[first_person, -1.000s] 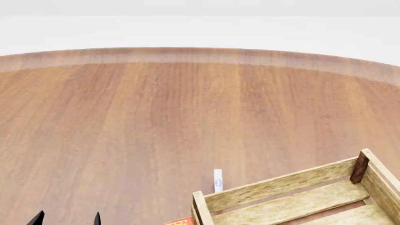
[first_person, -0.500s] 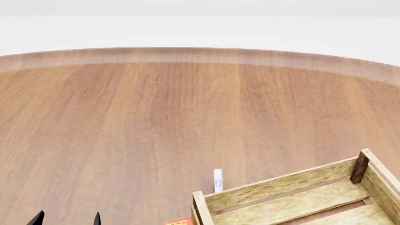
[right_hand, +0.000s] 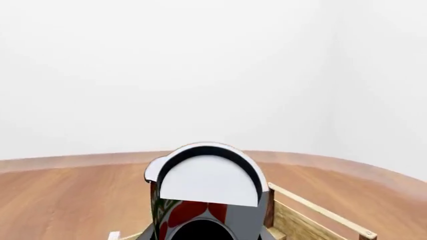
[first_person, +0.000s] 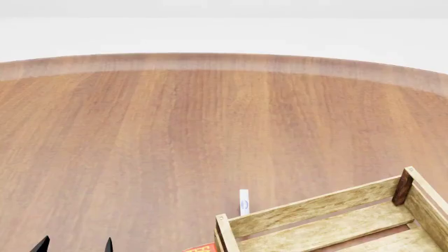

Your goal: Pick up the tomato sauce, and put it in the wooden tray.

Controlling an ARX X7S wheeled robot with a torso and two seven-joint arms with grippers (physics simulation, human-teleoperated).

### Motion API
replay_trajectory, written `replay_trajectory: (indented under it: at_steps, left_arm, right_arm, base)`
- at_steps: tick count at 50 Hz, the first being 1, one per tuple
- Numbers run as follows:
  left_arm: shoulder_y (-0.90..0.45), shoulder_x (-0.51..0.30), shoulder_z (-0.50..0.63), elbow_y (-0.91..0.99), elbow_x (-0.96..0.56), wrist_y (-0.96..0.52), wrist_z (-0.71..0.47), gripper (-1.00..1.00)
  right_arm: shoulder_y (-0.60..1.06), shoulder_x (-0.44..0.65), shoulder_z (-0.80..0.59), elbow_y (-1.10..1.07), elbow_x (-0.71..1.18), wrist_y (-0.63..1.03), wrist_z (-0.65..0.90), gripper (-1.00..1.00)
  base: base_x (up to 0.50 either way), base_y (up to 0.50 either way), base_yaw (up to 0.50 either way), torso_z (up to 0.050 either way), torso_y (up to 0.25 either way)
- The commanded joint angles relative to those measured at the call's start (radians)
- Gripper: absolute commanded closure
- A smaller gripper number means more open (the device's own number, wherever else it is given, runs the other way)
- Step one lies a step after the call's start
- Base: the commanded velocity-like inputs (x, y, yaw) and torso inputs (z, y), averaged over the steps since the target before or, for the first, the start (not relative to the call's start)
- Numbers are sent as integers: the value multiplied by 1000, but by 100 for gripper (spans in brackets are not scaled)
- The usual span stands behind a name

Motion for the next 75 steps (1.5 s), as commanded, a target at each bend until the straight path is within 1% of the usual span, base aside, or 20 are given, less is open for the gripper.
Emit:
replay_trajectory:
  at_steps: [1,12,17,18,22,33,45,49,52,56,71,75]
  left_arm:
    - [-1,-2,3,0,-2,1,-2,-100]
    - [-2,-4,6,-1,-4,2,-5,-100]
    - [-2,-5,7,-1,-5,3,-6,-100]
    - [-2,-5,7,-1,-5,3,-6,-100]
    - [-2,-6,8,-1,-6,3,-7,-100]
    - [-3,-8,11,-1,-8,4,-9,-100]
    - [-4,-10,14,-2,-10,5,-11,-100]
    - [-4,-10,15,-2,-10,5,-12,-100]
    - [-4,-11,16,-2,-11,6,-13,-100]
    - [-5,-11,16,-2,-12,6,-14,-100]
    - [-6,-14,20,-2,-14,7,-17,-100]
    - [-6,-14,21,-2,-15,8,-17,-100]
  right_arm:
    - [103,-9,10,0,16,104,-3,100]
    - [220,-18,32,46,94,191,-20,100]
    - [303,-35,32,112,117,239,-32,100]
    - [342,-49,37,162,133,260,-36,100]
    - [396,-67,36,237,140,261,-51,100]
    - [514,-83,27,302,138,341,-52,100]
    - [659,-127,16,468,146,379,-85,100]
    - [720,-150,18,570,151,364,-106,100]
    - [786,-177,33,694,177,352,-138,100]
    - [871,-207,27,874,153,296,-164,100]
    - [1014,-268,57,1251,163,123,-234,100]
    - [1099,-296,70,1461,162,36,-269,100]
  base:
    - [0,0,0,0,0]
    - [0,0,0,0,1]
    - [0,0,0,0,0]
    - [0,0,0,0,0]
    - [0,0,0,0,0]
    - [0,0,0,0,0]
    - [0,0,0,0,0]
    - [0,0,0,0,3]
    - [0,0,0,0,0]
    - [0,0,0,0,0]
    - [0,0,0,0,0]
    - [0,0,0,0,0]
